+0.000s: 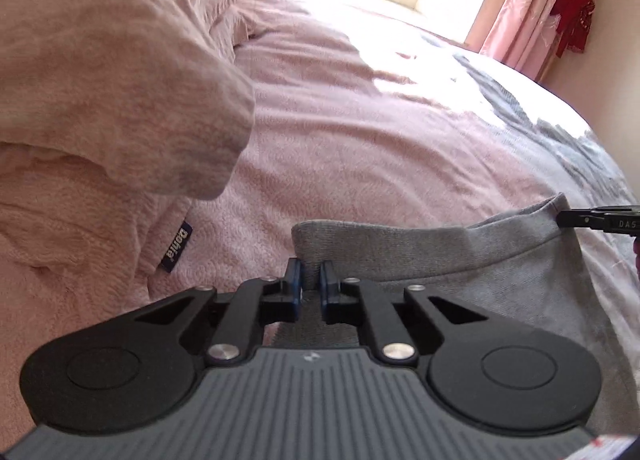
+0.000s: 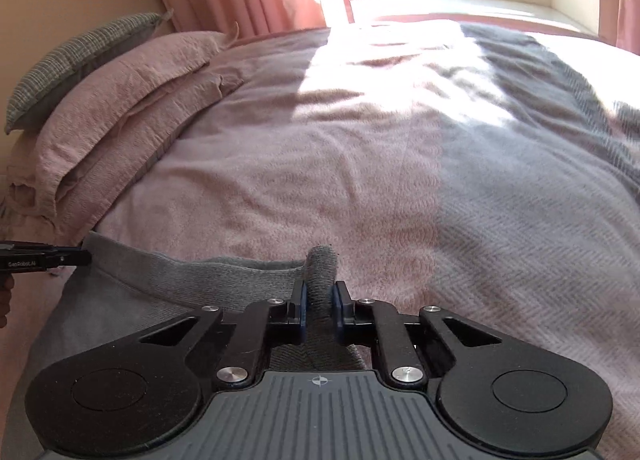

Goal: Fold clothes
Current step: 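Lift the held hem with both tools and fold it over toward the collar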

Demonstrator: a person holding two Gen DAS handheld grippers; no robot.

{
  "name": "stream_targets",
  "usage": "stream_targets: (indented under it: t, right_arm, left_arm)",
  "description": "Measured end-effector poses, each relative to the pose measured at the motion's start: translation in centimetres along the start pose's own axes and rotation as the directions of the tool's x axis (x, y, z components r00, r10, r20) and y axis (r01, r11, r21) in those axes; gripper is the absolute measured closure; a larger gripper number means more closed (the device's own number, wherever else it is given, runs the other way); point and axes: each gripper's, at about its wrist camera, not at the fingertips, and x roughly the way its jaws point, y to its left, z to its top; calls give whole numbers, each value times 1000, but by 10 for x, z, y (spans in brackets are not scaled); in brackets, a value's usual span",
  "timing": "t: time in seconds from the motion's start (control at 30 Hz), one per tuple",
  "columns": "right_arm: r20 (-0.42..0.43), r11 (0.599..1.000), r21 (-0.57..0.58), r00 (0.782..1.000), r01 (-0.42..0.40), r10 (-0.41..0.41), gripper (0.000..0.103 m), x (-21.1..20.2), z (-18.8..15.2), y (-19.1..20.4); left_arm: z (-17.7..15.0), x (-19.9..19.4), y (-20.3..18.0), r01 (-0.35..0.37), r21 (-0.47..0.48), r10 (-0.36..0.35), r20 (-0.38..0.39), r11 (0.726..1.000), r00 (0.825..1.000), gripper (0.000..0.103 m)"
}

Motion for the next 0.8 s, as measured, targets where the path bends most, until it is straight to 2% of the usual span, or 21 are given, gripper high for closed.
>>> stream_targets:
  t: [0.1,0.2,0.27,0.33,0.4,0.47,0.5,0.53,0.6,0.63,0.7,0.8]
  right_arm:
    - [70,999,-43,997,-12,15,95,-40,-7,18]
    - [156,998,-56,986,-43,51,95,-95,-27,39]
    - [187,995,-86,980,-52,67,95,-135,-50,59]
    - [193,992,-112,979,-50,71,95,-169,-79,78]
    - [139,991,-122,988,-45,62,95,-195,-115,96]
    - [7,994,-109,1000,-22,23,93,-207,-151,107]
    - [-90,997,-77,996,19,-26,92,-208,-171,109]
    - [-172,997,-35,982,75,-80,91,-209,-190,108]
    - [-283,986,67,951,150,-126,83,-212,-220,103]
    - [-298,977,141,948,161,-113,82,-217,-232,97]
    - [-291,946,286,955,151,-64,74,-222,-239,90]
    - [-221,887,450,975,99,4,68,-218,-229,79]
  left_arm:
    - [-3,-36,-11,15,34,-18,67,999,998,97]
    - [-18,-88,-18,51,10,-52,141,999,989,97]
    - [-38,-130,-25,74,2,-73,186,997,980,97]
    - [-67,-171,-38,83,14,-84,198,996,977,97]
    - [-102,-205,-50,96,7,-96,170,995,981,96]
    - [-142,-228,-62,76,-17,-73,109,997,991,95]
    - [-162,-236,-64,59,-47,-55,66,997,996,92]
    - [-184,-243,-64,42,-91,-41,19,995,999,89]
    - [-217,-250,-59,12,-184,-24,-66,983,998,80]
    - [-232,-251,-56,-11,-244,-15,-105,970,994,80]
    - [-245,-252,-50,-10,-315,-35,-137,949,990,79]
    - [-246,-247,-41,9,-412,-62,-116,911,991,73]
